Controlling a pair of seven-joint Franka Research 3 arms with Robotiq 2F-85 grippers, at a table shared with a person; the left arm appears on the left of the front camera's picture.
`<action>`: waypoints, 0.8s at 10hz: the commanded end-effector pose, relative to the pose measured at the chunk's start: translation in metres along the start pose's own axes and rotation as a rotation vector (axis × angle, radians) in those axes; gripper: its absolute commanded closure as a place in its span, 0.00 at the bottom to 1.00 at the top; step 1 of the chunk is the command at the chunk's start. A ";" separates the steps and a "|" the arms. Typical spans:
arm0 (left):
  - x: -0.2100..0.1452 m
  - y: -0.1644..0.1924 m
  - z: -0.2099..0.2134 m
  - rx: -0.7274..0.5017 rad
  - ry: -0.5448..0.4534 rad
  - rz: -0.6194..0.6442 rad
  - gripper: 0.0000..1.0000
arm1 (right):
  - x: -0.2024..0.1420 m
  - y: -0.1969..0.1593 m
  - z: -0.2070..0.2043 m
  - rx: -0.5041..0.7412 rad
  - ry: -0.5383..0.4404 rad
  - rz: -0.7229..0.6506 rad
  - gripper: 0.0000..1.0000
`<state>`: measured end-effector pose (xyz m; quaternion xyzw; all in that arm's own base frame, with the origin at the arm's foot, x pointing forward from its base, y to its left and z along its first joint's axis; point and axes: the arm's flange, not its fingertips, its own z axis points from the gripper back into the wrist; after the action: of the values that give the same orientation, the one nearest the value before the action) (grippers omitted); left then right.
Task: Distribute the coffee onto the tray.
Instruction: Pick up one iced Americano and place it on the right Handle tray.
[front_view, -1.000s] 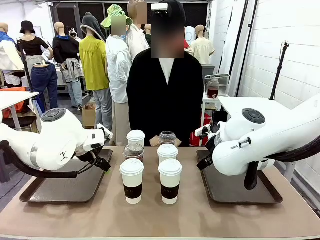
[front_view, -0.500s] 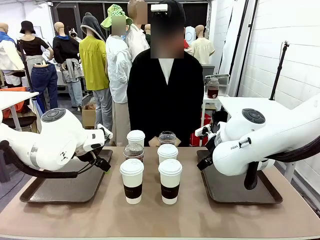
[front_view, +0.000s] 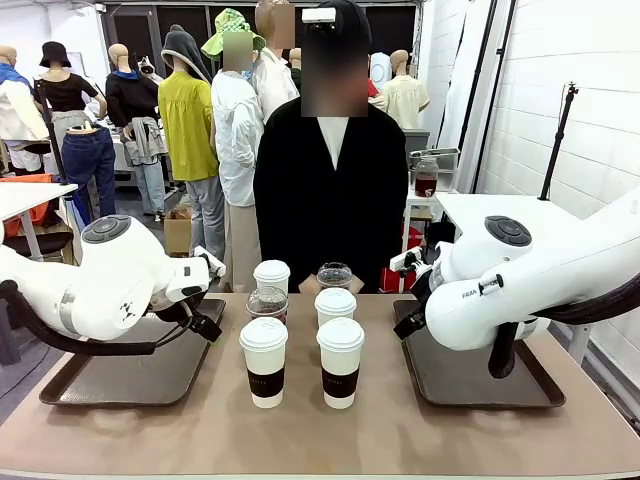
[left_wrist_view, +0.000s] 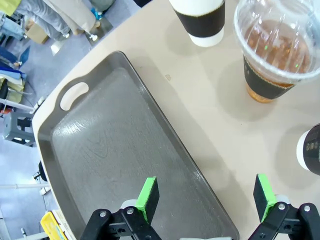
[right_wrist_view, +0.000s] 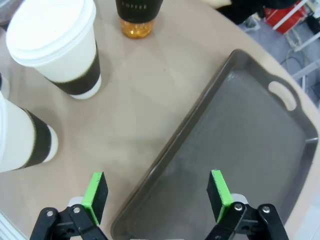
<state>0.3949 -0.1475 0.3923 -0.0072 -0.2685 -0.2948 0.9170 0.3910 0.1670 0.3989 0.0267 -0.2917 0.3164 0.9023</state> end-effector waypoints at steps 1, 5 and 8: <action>0.014 0.000 0.033 0.036 0.000 -0.023 0.00 | 0.010 -0.006 0.035 0.014 -0.044 0.016 0.00; 0.040 -0.007 0.109 0.060 -0.027 -0.047 0.00 | 0.021 -0.015 0.103 0.038 -0.122 0.063 0.00; 0.048 -0.015 0.145 0.117 -0.059 -0.073 0.00 | 0.020 -0.016 0.115 0.052 -0.140 0.076 0.00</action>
<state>0.3506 -0.1595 0.5407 0.0269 -0.3111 -0.3212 0.8940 0.3511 0.1426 0.5131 0.0477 -0.3523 0.3423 0.8697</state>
